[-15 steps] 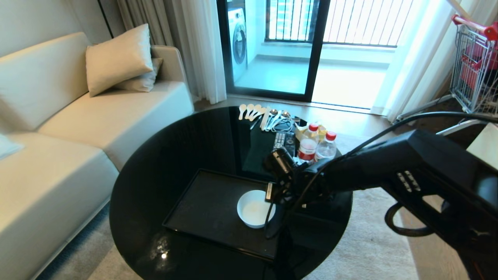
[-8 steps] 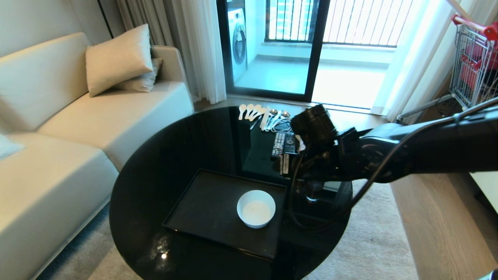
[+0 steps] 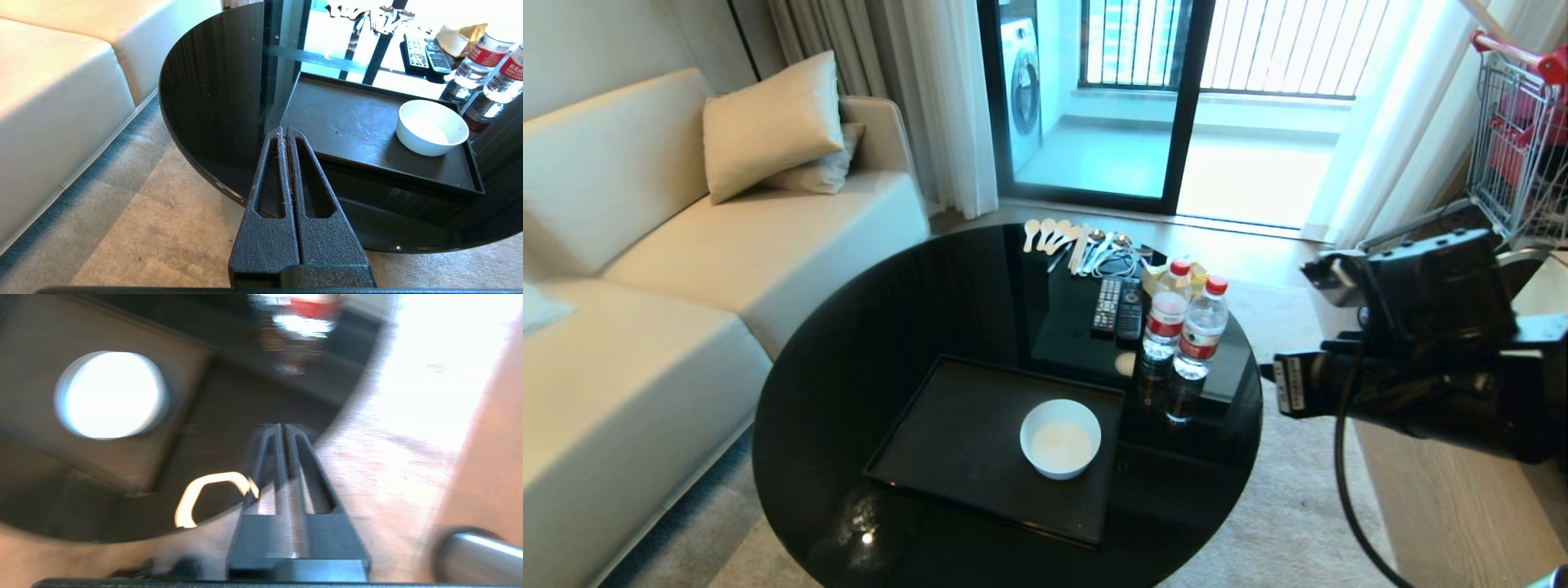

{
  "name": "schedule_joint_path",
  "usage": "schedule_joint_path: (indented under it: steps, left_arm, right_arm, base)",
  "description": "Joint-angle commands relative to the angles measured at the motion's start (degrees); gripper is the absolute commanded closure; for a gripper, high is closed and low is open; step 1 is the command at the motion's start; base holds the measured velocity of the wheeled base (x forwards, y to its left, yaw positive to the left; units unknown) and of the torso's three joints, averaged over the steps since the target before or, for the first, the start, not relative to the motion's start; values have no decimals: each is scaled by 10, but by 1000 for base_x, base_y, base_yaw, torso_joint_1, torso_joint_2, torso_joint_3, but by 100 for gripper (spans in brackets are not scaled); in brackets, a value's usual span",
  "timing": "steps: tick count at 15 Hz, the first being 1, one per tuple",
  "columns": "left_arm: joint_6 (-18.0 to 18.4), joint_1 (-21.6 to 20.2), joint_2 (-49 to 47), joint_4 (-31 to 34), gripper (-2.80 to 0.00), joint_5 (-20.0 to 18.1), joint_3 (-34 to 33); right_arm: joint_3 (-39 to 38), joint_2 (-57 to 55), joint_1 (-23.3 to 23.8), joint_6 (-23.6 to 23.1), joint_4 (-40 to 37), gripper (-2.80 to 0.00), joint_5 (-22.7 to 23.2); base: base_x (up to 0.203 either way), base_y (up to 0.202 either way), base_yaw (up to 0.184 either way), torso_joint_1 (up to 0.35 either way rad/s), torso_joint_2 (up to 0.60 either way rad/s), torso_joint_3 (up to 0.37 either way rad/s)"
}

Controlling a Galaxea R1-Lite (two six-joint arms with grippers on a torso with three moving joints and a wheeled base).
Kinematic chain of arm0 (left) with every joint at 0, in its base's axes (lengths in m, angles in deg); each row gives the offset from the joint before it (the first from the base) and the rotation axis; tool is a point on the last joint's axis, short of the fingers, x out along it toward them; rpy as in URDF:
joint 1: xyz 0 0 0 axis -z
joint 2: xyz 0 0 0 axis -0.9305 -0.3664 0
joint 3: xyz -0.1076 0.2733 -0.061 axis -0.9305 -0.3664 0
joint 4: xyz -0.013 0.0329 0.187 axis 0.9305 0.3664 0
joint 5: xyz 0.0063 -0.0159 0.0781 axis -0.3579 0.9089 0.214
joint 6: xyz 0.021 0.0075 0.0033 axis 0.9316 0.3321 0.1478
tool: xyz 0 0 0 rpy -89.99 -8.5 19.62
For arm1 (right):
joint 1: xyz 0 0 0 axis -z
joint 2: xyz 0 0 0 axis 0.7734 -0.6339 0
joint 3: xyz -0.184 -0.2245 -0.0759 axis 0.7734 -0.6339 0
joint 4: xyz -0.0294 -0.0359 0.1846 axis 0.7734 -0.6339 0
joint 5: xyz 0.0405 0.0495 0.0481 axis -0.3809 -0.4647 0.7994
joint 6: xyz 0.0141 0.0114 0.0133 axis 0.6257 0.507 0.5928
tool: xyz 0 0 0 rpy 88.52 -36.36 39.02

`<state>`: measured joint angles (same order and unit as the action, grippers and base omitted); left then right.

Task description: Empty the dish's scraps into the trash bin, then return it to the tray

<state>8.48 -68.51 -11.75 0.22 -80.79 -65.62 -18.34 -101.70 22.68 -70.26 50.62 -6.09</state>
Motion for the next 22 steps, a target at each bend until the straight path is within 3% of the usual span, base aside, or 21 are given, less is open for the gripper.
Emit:
schedule_joint_path:
  steps: [1,4,9,11,13,17,22]
  left_arm:
    - [0,0,0,0,0,0,0]
    - [0,0,0,0,0,0,0]
    - [0,0,0,0,0,0,0]
    - [0,0,0,0,0,0,0]
    - [0,0,0,0,0,0,0]
    - [0,0,0,0,0,0,0]
    - [0,0,0,0,0,0,0]
  right_arm:
    - [-106,71,88,-52,83,0,0]
    - [-237,148,173,-120,231,0,4]
    - [-422,369,207,-179,265,0,7]
    - [-454,470,216,-200,234,0,12]
    - [-466,574,237,-214,148,0,35]
    - [-477,713,313,-265,-32,0,156]
    - [-477,792,286,-268,-36,0,164]
  base:
    - [0,0,0,0,0,0]
    - [0,0,0,0,0,0]
    - [0,0,0,0,0,0]
    - [0,0,0,0,0,0]
    - [0,0,0,0,0,0]
    - [0,0,0,0,0,0]
    - [0,0,0,0,0,0]
